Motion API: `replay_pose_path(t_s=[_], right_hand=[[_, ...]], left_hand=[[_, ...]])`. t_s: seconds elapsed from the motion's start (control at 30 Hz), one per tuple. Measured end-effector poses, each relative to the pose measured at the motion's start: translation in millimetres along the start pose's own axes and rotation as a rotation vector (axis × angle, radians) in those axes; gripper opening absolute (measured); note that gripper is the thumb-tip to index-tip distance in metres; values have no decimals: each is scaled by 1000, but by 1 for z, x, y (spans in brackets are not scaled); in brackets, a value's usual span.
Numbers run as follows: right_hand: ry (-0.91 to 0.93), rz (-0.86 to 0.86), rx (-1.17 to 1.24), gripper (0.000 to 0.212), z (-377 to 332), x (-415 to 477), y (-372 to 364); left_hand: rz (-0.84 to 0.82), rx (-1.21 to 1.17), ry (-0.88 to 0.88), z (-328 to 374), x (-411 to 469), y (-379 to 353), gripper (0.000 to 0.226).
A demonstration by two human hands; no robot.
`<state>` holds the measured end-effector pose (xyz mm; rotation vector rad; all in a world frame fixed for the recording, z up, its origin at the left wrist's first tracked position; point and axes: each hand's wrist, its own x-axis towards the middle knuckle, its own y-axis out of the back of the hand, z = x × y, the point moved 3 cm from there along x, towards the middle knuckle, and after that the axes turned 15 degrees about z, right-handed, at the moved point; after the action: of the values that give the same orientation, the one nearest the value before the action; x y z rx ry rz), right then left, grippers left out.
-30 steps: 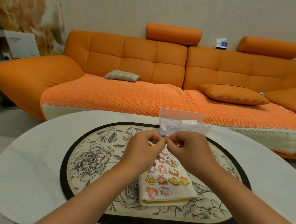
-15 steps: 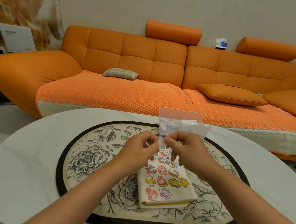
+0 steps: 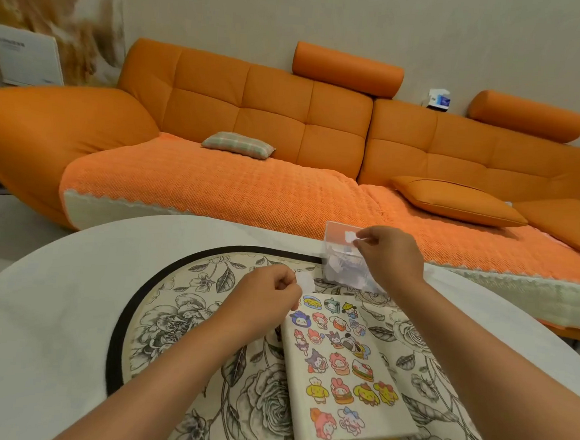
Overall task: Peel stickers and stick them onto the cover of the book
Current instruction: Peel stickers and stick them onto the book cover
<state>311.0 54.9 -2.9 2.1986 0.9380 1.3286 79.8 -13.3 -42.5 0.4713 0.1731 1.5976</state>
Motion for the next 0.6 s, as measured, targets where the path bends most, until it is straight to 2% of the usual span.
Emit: replay_pose_path(t_s=[0.13,0.3,0.4,0.5,0.6], right_hand=[[35,-103,-75,34,-3,7,-13],[145,-126,99,19,-24,-24,9],[294,-181,223,10,-41,-57,37],[484,-228,127,19,-47,-86,61],[589,-143,29,22,-43,-101,68]], left_hand=[[4,-8,31,1,3,0,18],[7,-35,101,6,1,-1,19],[-11,-118,172,8,-4,-4,20],[-50,-184,231,13,-13,-8,21],[-107,-235,298,20,-24,-13,20]])
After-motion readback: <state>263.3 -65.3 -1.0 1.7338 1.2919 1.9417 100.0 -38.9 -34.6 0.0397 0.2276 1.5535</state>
